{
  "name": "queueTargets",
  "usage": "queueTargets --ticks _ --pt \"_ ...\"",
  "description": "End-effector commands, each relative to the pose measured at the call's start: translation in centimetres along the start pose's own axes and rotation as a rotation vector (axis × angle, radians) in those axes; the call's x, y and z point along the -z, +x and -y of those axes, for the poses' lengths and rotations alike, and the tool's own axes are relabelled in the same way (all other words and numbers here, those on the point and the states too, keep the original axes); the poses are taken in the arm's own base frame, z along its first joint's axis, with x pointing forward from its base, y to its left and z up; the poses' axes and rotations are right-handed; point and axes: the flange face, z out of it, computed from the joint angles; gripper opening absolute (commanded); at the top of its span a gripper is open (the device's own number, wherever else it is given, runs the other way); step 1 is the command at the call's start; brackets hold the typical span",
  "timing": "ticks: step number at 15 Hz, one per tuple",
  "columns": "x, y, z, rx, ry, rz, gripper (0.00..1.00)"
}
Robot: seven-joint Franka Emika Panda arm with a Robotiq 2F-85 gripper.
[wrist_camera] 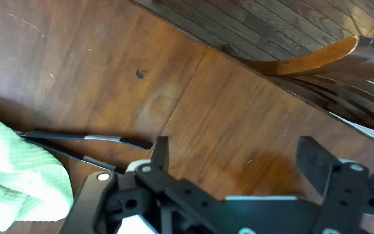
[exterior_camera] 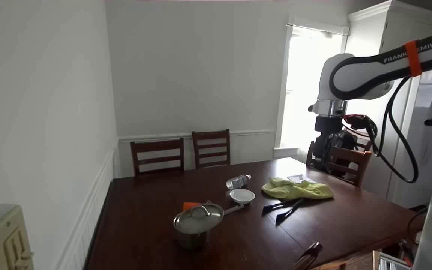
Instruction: Put the orange cup into the bowl
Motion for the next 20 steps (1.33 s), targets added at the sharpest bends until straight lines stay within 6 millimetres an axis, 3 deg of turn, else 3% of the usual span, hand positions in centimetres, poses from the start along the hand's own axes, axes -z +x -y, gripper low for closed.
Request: queueTargets --ticks 1,7,12,15,17,18,20 --pt "0.1 0.0 0.0 0.0 0.0 0.001 1.0" --pt "0.4 0.2 0.0 -0.03 -0.003 -0.051 1.0" --pt "1.4 2.7 -7.0 -0.295 0.045 -0.218 1.0" --pt "0.6 6.2 -11.0 -0.433 0.083 -0.317 1.0" --pt "-0.2 9.3 -12.5 -0.493 0.112 -0.348 1.0" --pt "-0.5 10.9 -12.7 -0.507 0.139 -0.35 1.0" --pt "-1.6 14.4 -11.2 -0.458 0.213 -0.282 1.0"
